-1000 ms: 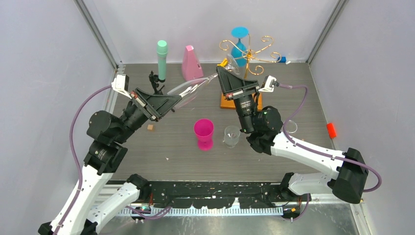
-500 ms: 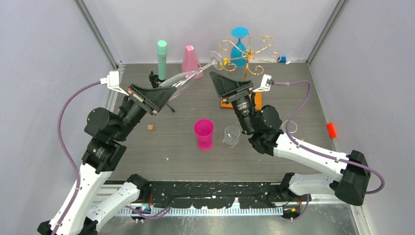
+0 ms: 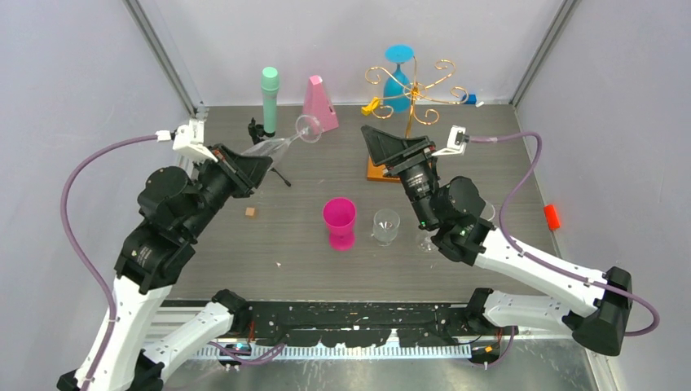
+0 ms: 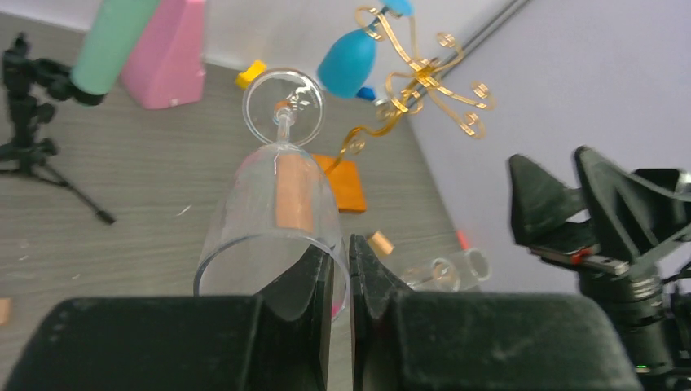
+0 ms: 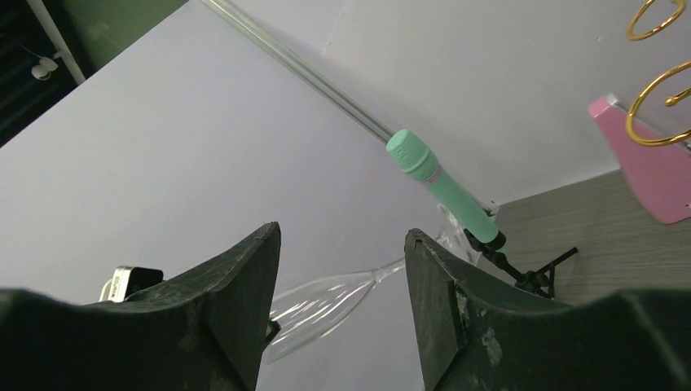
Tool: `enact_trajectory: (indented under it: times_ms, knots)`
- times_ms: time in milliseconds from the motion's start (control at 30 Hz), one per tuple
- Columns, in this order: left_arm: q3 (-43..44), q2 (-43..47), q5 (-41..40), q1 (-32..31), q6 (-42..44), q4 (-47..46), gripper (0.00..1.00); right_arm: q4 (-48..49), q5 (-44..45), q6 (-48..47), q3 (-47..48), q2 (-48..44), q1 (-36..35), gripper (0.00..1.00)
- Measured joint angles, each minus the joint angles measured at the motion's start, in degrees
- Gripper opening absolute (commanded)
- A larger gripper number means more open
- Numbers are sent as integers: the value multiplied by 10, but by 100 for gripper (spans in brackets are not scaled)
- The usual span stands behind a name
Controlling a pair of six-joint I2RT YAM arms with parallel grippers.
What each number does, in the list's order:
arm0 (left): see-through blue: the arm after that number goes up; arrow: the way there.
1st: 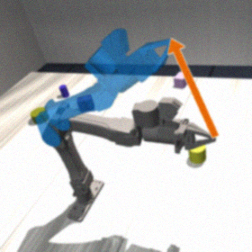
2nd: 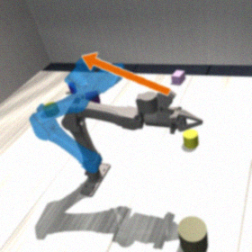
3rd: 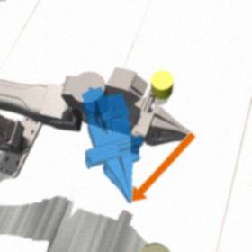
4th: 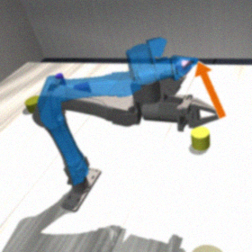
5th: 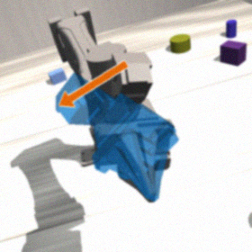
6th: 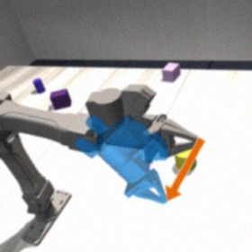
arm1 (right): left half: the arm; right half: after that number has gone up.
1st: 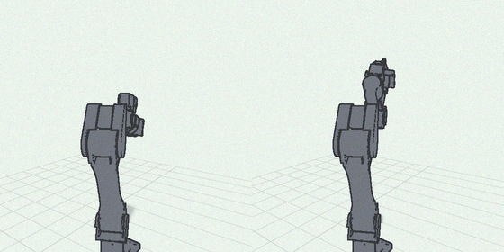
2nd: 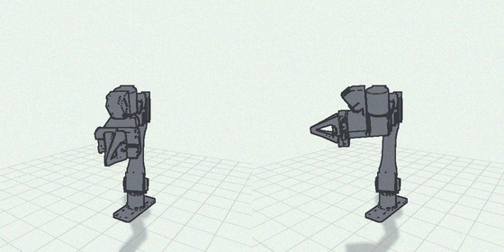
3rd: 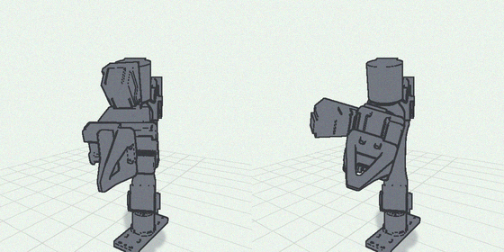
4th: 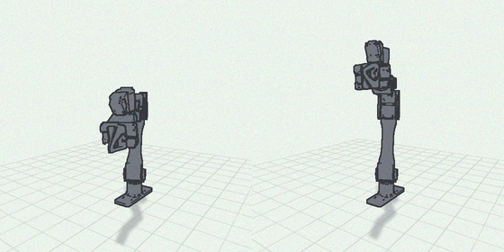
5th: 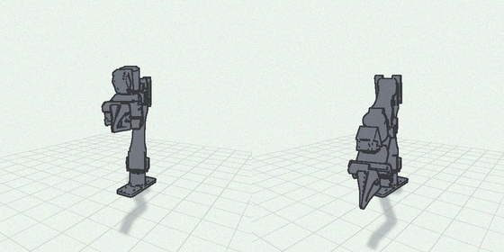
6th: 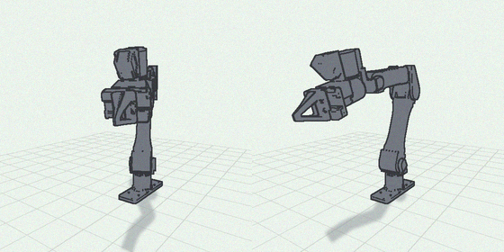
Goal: Take the wine glass off the wine glass rack
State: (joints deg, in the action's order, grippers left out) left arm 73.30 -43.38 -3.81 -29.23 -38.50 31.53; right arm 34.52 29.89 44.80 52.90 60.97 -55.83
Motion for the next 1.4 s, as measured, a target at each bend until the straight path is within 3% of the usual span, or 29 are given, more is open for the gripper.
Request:
enact_trajectory:
  times_ms: [267, 633, 1400]
  knots:
    - [29, -25, 1, 0, 45, 178, 0, -73, 11, -32, 3, -31, 0, 56]
    - [41, -174, 28, 0, 95, 344, 0, -139, 26, -43, 5, -48, 0, 56]
    - [56, -304, 42, -67, 139, 365, 1, -163, 49, -44, -28, -84, 0, 56]
